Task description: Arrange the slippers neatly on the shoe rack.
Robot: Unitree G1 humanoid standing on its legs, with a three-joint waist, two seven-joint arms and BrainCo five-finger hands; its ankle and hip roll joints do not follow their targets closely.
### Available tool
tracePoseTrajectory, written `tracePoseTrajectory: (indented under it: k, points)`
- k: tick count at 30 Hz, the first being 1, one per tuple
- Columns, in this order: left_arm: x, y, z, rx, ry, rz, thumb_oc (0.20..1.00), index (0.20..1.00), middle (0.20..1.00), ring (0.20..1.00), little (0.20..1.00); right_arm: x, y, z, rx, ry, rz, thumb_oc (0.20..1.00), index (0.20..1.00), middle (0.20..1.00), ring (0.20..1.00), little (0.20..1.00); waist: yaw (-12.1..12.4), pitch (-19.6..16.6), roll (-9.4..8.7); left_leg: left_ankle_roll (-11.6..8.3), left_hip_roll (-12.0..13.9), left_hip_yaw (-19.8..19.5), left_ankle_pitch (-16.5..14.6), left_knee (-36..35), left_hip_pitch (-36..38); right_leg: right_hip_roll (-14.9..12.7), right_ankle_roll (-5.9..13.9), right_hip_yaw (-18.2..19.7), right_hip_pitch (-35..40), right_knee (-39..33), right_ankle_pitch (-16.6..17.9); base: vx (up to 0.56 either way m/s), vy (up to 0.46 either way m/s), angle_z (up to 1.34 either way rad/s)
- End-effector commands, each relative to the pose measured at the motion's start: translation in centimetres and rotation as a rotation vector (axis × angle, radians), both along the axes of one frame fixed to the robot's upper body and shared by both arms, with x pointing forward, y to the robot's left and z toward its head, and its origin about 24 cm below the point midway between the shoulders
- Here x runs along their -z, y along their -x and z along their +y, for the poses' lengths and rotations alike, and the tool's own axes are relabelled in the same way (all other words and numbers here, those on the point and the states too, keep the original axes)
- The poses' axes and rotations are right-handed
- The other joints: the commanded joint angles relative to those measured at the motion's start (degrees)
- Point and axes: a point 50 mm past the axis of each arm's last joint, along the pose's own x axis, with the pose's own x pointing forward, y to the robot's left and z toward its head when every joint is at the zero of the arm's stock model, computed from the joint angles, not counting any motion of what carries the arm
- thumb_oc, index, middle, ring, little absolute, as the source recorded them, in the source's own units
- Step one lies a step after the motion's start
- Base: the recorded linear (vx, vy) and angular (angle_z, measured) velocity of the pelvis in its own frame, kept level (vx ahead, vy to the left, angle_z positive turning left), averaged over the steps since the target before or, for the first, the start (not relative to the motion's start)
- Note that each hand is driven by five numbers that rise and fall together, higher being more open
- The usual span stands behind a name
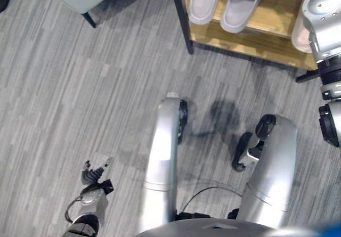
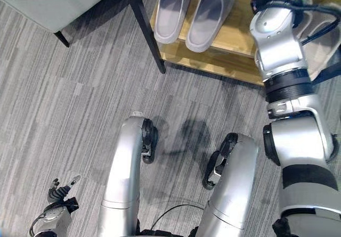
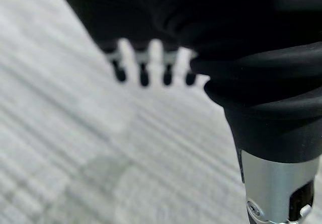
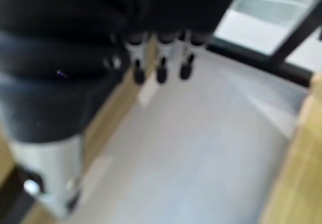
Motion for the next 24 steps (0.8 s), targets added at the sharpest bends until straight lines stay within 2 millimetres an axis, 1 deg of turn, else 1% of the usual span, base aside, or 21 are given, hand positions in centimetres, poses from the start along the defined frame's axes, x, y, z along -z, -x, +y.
tracePoseTrajectory:
  k: [1, 2, 4, 11, 12, 13, 14, 16, 17, 19, 20, 21, 24]
  points:
    - [0.7, 2.8, 1.2, -0.053, -0.016, 0.072, 1.0, 1.0, 1.0, 1.0, 1.0, -3.2, 1.5, 1.5, -0.055, 0.05, -0.125, 1.0, 1.0, 1.0, 1.0, 1.0, 1.5, 4.4, 0.55, -1.04, 0.0, -6.9, -12.3, 2.2, 6.3, -1.0, -0.41, 1.2, 1.4, -3.8, 2.4, 0.0, 0.039, -0.01]
    - [0.9, 2.9, 1.0, -0.021, -0.022, 0.086, 1.0, 1.0, 1.0, 1.0, 1.0, -2.4, 0.9, 1.0, -0.043, 0.037, -0.087, 1.0, 1.0, 1.0, 1.0, 1.0, 1.4, 4.4, 0.71, -1.11, -0.1, -6.8, -12.5, 2.3, 6.3, -0.9, -0.54, 1.6, 1.4, -3.5, 2.1, 0.0, 0.037, -0.07]
    - [0.9, 3.0, 1.0, -0.018, -0.023, 0.086, 1.0, 1.0, 1.0, 1.0, 1.0, -2.4, 0.8, 1.0, -0.049, 0.032, -0.085, 1.0, 1.0, 1.0, 1.0, 1.0, 1.4, 4.4, 0.83, -1.22, -0.2, -6.8, -12.5, 2.2, 6.3, -1.0, -0.65, 1.6, 1.4, -3.5, 1.9, -0.01, 0.011, -0.1]
    - [1.0, 3.1, 1.0, 0.012, -0.015, 0.1, 1.0, 1.0, 1.0, 1.0, 1.0, -0.5, -0.1, -0.5, -0.053, -0.053, -0.017, 1.0, 1.0, 1.0, 1.0, 1.0, 1.2, 4.4, 1.14, -1.69, -0.6, -6.6, -12.7, 1.6, 6.3, -1.1, -1.22, 2.2, 1.4, -2.8, 1.1, 0.0, -0.003, 0.01]
    - [1.0, 2.8, 0.7, 0.018, -0.016, 0.094, 1.0, 1.0, 1.0, 1.0, 1.0, -0.2, -0.3, -0.5, -0.063, -0.074, -0.006, 1.0, 1.0, 1.0, 1.0, 1.0, 1.2, 4.4, 1.15, -1.78, -0.6, -6.7, -12.7, 1.5, 6.3, -1.0, -1.28, 2.2, 1.4, -2.7, 1.1, 0.0, 0.0, 0.0]
    - [1.1, 2.7, 0.5, 0.021, -0.01, 0.092, 1.0, 1.0, 1.0, 1.0, 1.0, 0.2, -0.6, -0.3, -0.085, -0.089, 0.007, 1.0, 1.0, 1.0, 1.0, 1.0, 1.2, 4.4, 1.13, -1.83, -0.7, -6.7, -12.7, 1.4, 6.3, -1.1, -1.36, 2.1, 1.4, -2.6, 1.0, 0.02, -0.013, -0.03]
    - [1.2, 2.5, 0.2, 0.028, -0.002, 0.095, 1.0, 1.0, 1.0, 1.0, 1.0, 1.5, -1.5, -0.1, -0.112, -0.096, 0.072, 1.0, 1.0, 1.0, 1.0, 1.0, 1.2, 4.4, 1.27, -2.01, -0.7, -6.8, -12.7, 1.2, 6.3, -1.0, -1.41, 2.2, 1.4, -2.7, 0.8, 0.02, -0.008, -0.04]
    - [1.2, 2.4, 0.2, 0.03, -0.003, 0.095, 1.0, 1.0, 1.0, 1.0, 1.0, 1.7, -1.7, 0.1, -0.122, -0.089, 0.089, 1.0, 1.0, 1.0, 1.0, 1.0, 1.2, 4.4, 1.34, -2.05, -0.8, -6.8, -12.7, 1.2, 6.3, -1.0, -1.43, 2.2, 1.4, -2.7, 0.8, 0.0, 0.0, 0.0]
    - [1.0, 2.1, 0.3, 0.037, -0.006, 0.09, 1.0, 1.0, 1.0, 1.0, 1.0, 2.3, -2.2, 0.8, -0.152, -0.079, 0.132, 1.0, 1.0, 1.0, 1.0, 1.0, 1.4, 4.4, 1.44, -2.09, -0.9, -7.1, -12.8, 1.2, 6.3, -1.0, -1.5, 2.2, 1.4, -2.6, 0.7, 0.0, 0.0, 0.0]
    - [1.0, 2.1, 0.3, 0.038, -0.004, 0.087, 1.0, 1.0, 1.0, 1.0, 1.0, 2.5, -2.4, 1.1, -0.165, -0.073, 0.143, 1.0, 1.0, 1.0, 1.0, 1.0, 1.4, 4.4, 1.43, -2.14, -0.8, -7.1, -12.8, 1.2, 6.3, -1.0, -1.56, 2.2, 1.4, -2.5, 0.6, 0.0, 0.0, 0.0]
    - [0.7, 1.9, 0.3, 0.051, 0.006, 0.065, 1.0, 1.0, 1.0, 1.0, 1.0, 3.4, -2.9, 2.1, -0.221, -0.043, 0.193, 1.0, 1.0, 1.0, 1.0, 1.0, 1.4, 4.4, 1.3, -2.22, -0.8, -7.0, -12.9, 1.1, 6.3, -1.1, -1.66, 2.2, 1.4, -2.6, 0.6, 0.0, 0.0, 0.0]
    - [0.8, 1.9, 0.3, 0.05, 0.006, 0.065, 1.0, 1.0, 1.0, 1.0, 1.0, 3.4, -2.9, 2.1, -0.222, -0.043, 0.193, 1.0, 1.0, 1.0, 1.0, 1.0, 1.4, 4.4, 1.3, -2.22, -0.8, -7.0, -12.9, 1.1, 6.3, -1.1, -1.67, 2.2, 1.4, -2.6, 0.6, 0.0, 0.0, 0.0]
    - [0.4, 1.9, 0.4, 0.088, -0.003, 0.048, 1.0, 1.0, 1.0, 1.0, 1.0, 3.9, -3.1, 3.8, -0.279, 0.029, 0.211, 1.0, 1.0, 1.0, 1.0, 1.0, 1.8, 4.4, 1.45, -2.25, -0.6, -7.1, -13.1, 1.2, 6.3, -1.2, -1.61, 2.0, 1.4, -3.0, 0.9, 0.0, 0.0, 0.0]
